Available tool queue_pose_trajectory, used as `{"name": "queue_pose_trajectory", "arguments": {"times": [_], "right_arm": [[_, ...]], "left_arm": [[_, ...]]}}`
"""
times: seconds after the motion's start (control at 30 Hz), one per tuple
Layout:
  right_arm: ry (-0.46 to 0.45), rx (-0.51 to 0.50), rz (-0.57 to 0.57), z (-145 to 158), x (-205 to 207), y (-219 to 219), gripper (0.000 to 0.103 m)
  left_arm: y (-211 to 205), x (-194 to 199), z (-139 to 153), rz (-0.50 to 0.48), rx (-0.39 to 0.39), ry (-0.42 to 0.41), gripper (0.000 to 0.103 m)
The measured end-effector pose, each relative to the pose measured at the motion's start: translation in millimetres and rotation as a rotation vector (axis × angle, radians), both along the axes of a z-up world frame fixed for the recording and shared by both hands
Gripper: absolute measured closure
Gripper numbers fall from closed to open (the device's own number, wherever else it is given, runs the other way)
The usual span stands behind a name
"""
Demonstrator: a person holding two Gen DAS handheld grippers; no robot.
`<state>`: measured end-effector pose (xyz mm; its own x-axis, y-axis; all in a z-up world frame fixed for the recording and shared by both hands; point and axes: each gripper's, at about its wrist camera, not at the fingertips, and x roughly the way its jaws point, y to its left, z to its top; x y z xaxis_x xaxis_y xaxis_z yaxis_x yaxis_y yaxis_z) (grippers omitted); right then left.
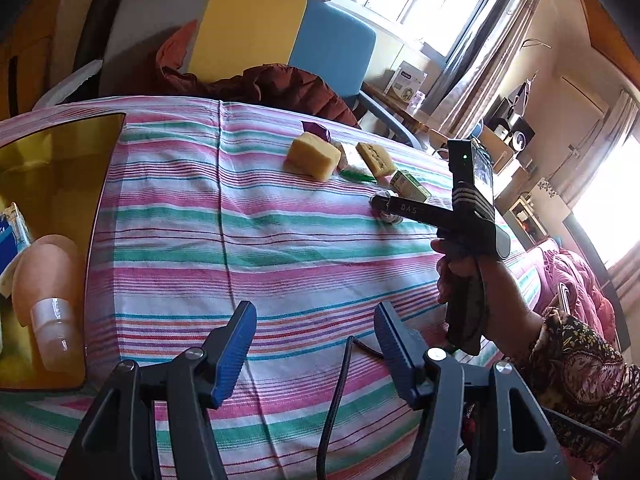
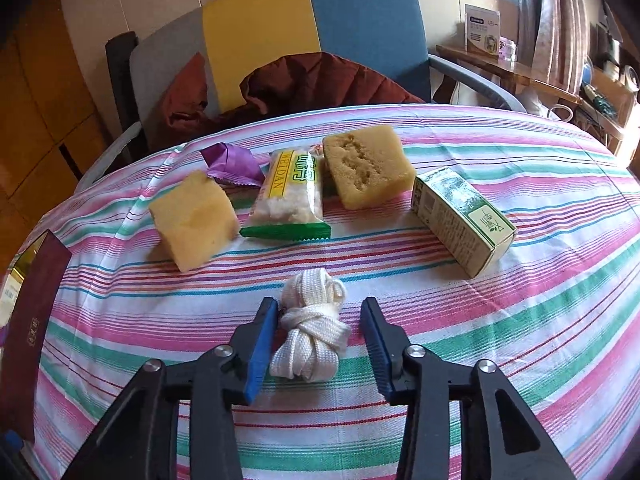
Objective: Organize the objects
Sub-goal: 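Move both grippers back over the table, right gripper to the white knotted cloth, then grasp the white knotted cloth with right gripper while left gripper grasps the yellow sponge cake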
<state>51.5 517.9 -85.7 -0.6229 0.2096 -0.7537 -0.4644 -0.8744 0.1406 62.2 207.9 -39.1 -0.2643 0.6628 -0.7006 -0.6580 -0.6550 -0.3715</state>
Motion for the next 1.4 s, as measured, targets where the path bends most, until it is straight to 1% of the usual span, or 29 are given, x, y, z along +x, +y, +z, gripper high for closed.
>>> {"name": "queue_pose_trajectory", "arguments": {"times": [0.23,0.27,0.3,0.33,0.43,0.5,0.57,0.63,0.67,0.7,0.73,0.8,0.97,1.0,1.1,1.2,1.27,1.3,1.33,1.4], "right_arm": [[0.022,0.020,0.002,0,6,-7,0.070],[0.025,0.022,0.001,0,7,-8,0.070],[0.028,0.023,-0.002,0,8,-9,0.070],[0.031,0.021,-0.005,0,9,-9,0.070],[0.040,0.014,-0.013,-1,11,-8,0.070],[0.043,0.010,-0.014,-2,11,-7,0.070],[0.045,0.009,-0.015,-2,11,-7,0.070],[0.046,0.010,-0.018,-3,11,-8,0.070],[0.046,0.010,-0.019,-3,11,-8,0.070],[0.047,0.009,-0.019,-3,11,-8,0.070],[0.048,0.008,-0.020,-3,12,-7,0.070],[0.051,0.005,-0.022,-3,12,-8,0.070],[0.054,0.005,-0.025,-3,13,-8,0.070],[0.055,0.003,-0.026,-3,13,-8,0.070],[0.058,0.001,-0.031,-3,13,-8,0.070],[0.056,0.006,-0.033,-3,13,-8,0.070],[0.056,0.008,-0.035,-3,13,-8,0.070],[0.056,0.009,-0.036,-3,13,-9,0.070],[0.057,0.009,-0.037,-3,14,-9,0.070],[0.056,0.012,-0.038,-3,14,-10,0.070]], "left_arm": [[34,-13,5,-0.041,-0.047,0.029,0.041],[40,-17,5,-0.051,-0.055,0.032,0.038],[48,-21,5,-0.060,-0.062,0.030,0.033],[55,-27,4,-0.062,-0.071,0.028,0.031],[80,-43,2,-0.082,-0.088,0.021,0.029],[97,-54,2,-0.095,-0.100,0.032,0.028],[116,-67,1,-0.095,-0.142,0.057,0.027],[134,-80,1,-0.102,-0.164,0.085,0.026],[141,-86,1,-0.102,-0.175,0.109,0.024],[149,-91,1,-0.107,-0.189,0.134,0.020],[158,-97,-1,-0.113,-0.216,0.160,0.020],[170,-107,-5,-0.125,-0.245,0.185,0.020],[193,-131,-22,-0.138,-0.268,0.144,0.020],[197,-133,-25,-0.144,-0.276,0.147,0.020],[207,-133,-30,-0.167,-0.307,0.194,0.020],[215,-134,-35,-0.178,-0.316,0.204,0.020],[216,-137,-41,-0.162,-0.299,0.174,0.020],[214,-138,-43,-0.145,-0.289,0.169,0.022],[212,-139,-44,-0.125,-0.272,0.185,0.025],[207,-140,-44,-0.089,-0.252,0.210,0.039]]}}
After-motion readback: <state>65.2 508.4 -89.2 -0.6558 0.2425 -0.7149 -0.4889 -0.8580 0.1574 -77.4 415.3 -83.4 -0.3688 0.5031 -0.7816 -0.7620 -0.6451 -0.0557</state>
